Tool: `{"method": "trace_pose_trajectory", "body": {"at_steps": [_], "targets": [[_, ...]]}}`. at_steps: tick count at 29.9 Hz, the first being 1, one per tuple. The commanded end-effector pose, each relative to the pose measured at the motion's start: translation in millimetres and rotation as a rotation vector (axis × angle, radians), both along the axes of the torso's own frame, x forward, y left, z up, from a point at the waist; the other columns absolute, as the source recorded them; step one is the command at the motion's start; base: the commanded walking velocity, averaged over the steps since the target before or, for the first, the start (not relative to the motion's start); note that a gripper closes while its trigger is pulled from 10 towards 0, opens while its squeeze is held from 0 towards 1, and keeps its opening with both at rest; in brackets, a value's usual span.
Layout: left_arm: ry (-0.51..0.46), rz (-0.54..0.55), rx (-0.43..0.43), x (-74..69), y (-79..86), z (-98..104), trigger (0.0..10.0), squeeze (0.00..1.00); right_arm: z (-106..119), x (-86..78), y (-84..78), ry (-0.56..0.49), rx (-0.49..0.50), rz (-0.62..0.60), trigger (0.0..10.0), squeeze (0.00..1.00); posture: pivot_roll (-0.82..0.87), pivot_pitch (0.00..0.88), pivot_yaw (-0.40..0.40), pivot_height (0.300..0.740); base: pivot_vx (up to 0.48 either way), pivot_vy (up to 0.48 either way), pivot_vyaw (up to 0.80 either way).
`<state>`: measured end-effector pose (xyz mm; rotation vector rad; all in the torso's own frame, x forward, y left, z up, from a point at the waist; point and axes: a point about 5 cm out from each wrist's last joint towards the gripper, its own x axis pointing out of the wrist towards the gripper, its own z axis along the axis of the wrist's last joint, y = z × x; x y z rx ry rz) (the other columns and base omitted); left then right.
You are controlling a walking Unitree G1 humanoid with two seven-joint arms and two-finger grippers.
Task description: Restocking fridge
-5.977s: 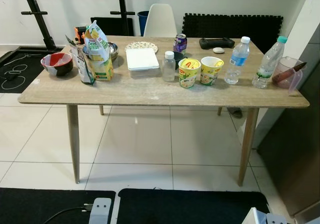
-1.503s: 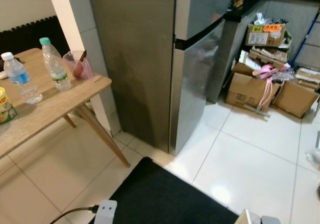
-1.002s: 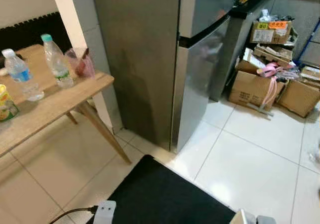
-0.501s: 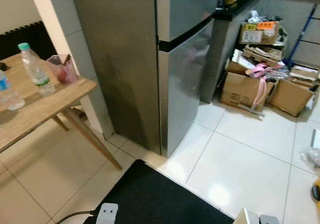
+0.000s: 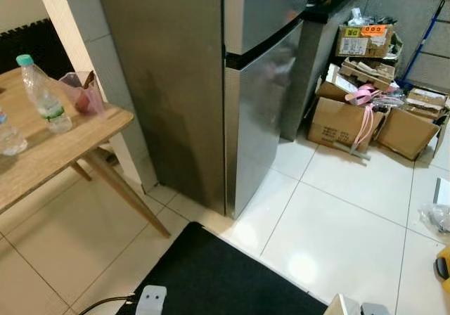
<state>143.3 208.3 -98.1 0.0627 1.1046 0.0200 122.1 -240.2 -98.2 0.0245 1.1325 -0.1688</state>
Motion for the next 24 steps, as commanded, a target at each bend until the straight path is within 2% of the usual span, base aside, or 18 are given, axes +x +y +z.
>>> {"method": "trace_pose_trajectory", "body": {"at_steps": [1, 24], "targets": [[0.011, -0.003, 0.005, -2.0, 2.8, -0.3, 10.0, 0.0, 0.7, 2.2, -0.1, -0.008, -0.003, -0.002, 10.0, 0.0, -0.04, 0.0, -0.006, 0.74, 0.3, 0.0, 0.0], [0.013, -0.013, 0.006, -2.2, 3.0, -0.3, 10.0, 0.0, 0.5, 2.8, 1.4, -0.007, -0.001, 0.002, 10.0, 0.0, -0.04, 0.0, -0.004, 0.74, 0.302, 0.0, 0.0]]}}
